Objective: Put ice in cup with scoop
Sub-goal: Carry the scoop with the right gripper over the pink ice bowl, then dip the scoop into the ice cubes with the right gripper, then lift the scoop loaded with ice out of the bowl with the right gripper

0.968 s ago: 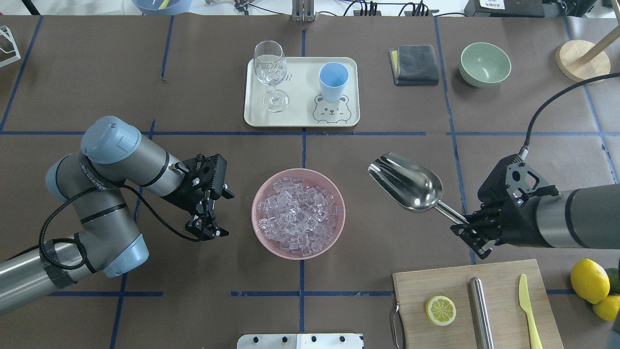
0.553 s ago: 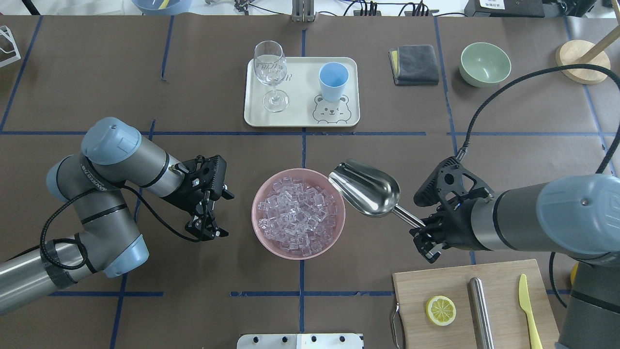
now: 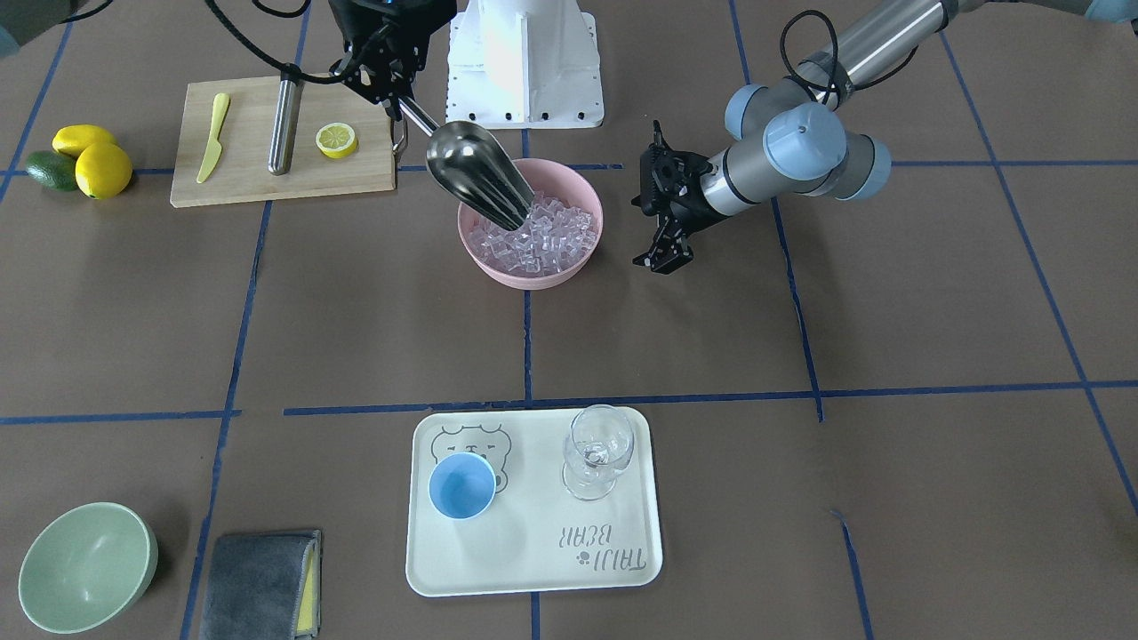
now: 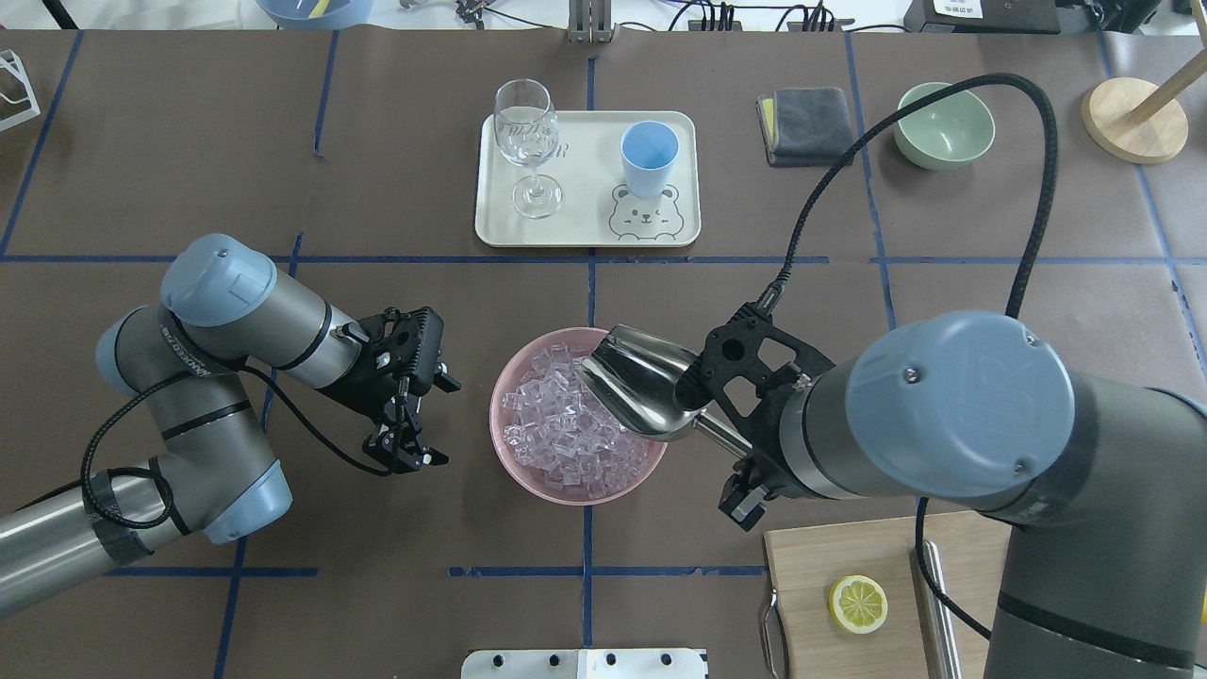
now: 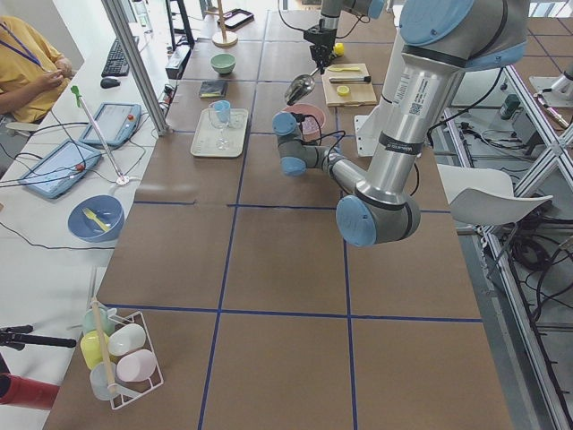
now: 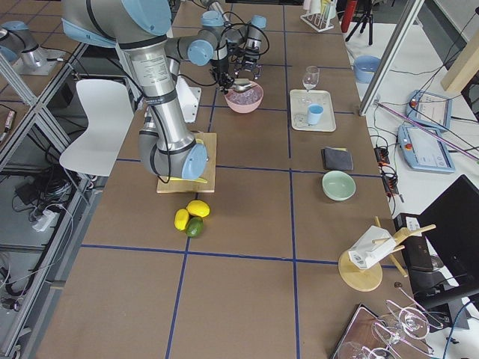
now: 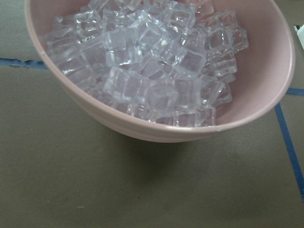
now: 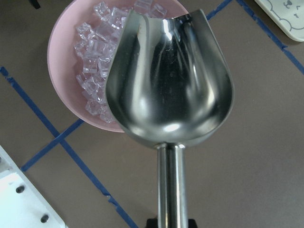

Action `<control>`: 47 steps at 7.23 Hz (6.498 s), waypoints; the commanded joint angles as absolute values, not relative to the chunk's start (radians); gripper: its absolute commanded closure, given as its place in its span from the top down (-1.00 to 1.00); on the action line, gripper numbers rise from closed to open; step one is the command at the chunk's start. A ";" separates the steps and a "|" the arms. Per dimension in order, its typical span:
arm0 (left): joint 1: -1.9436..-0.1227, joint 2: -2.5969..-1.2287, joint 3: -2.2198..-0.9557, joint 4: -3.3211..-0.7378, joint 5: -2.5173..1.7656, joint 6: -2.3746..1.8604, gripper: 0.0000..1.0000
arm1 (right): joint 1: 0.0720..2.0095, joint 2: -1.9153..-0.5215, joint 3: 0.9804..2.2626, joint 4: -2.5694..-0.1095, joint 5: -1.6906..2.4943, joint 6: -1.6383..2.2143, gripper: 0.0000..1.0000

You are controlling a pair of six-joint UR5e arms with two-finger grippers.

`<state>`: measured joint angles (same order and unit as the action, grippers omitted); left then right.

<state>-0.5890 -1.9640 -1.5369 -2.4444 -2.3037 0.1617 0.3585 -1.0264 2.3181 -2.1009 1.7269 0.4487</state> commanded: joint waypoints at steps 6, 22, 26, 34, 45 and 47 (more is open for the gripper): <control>-0.584 -1.967 -1.493 -2.602 -2.253 0.041 1.00 | 0.350 -0.775 2.189 -2.549 1.684 0.203 -1.00; -0.563 -2.013 -1.408 -2.717 -2.241 0.035 1.00 | 0.351 -0.591 1.890 -2.678 1.697 0.071 -1.00; -0.563 -2.013 -1.411 -2.717 -2.241 0.035 1.00 | 0.353 -0.612 1.833 -2.574 1.695 0.071 -1.00; -0.561 -2.019 -1.414 -2.717 -2.241 0.035 1.00 | 0.359 -0.806 1.880 -2.266 1.750 0.097 -1.00; -0.557 -2.028 -1.440 -2.717 -2.241 0.029 1.00 | 0.390 -1.012 1.888 -1.774 1.861 0.207 -1.00; -0.558 -2.026 -1.440 -2.717 -2.241 0.029 1.00 | 0.390 -1.076 1.920 -1.680 1.861 0.242 -1.00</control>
<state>-0.5570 -2.0277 -1.4398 -2.7169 -2.2412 0.0292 0.3892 -1.0345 1.9013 -1.7437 1.8606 0.2215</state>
